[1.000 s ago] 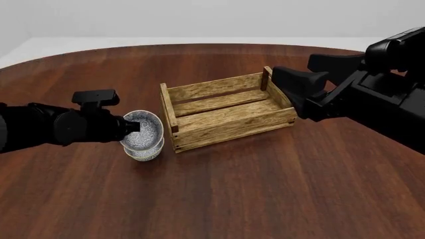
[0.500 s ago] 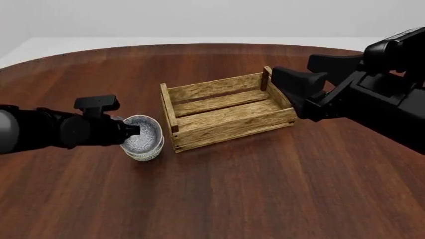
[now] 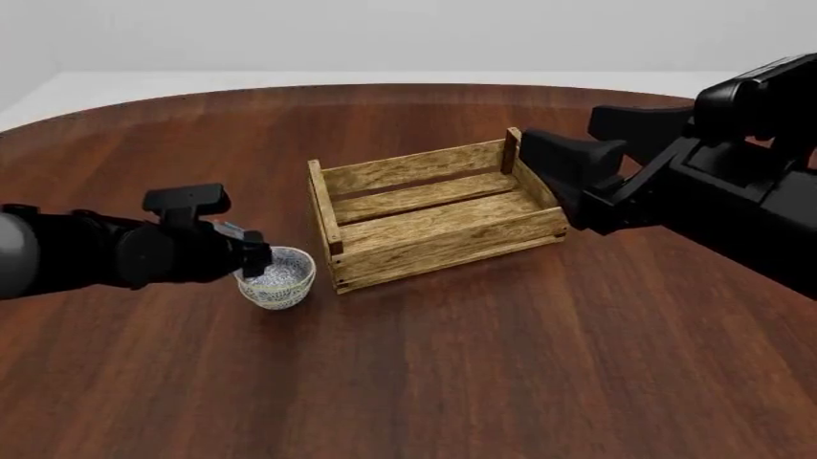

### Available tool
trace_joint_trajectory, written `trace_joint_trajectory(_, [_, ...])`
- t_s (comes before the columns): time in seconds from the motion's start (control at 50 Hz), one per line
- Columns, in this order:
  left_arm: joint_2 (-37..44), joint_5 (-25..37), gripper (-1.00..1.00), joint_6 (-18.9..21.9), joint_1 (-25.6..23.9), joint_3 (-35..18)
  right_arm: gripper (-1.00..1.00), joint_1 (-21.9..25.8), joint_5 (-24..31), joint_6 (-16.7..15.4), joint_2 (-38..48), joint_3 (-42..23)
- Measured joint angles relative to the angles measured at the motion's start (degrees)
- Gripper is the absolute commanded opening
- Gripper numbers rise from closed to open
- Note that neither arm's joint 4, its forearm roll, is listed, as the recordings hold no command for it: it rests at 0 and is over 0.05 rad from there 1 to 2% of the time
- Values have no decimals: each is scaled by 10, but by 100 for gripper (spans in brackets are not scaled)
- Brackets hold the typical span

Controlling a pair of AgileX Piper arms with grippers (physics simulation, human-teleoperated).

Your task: Stack the right bowl on the left bowl and place them in the tray.

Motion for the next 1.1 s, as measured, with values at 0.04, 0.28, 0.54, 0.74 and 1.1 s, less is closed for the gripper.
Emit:
trace_joint_trajectory(0.04, [-3, 1, 100, 1, -1, 0, 100, 0, 0, 0, 0, 0])
trace_joint_trajectory(0.28, [-36, 10, 100, 32, 2, 0, 100, 0, 0, -1, 0, 0])
trace_joint_trajectory(0.54, [-72, 42, 100, 99, 15, -25, 100, 0, -1, -3, 2, 0])
trace_joint_trajectory(0.74, [-97, 74, 100, 154, 24, -55, 100, 0, -3, -4, 6, 1])
trace_joint_trajectory(1.1, [-109, 89, 100, 180, 28, -69, 100, 0, -3, -5, 7, 1])
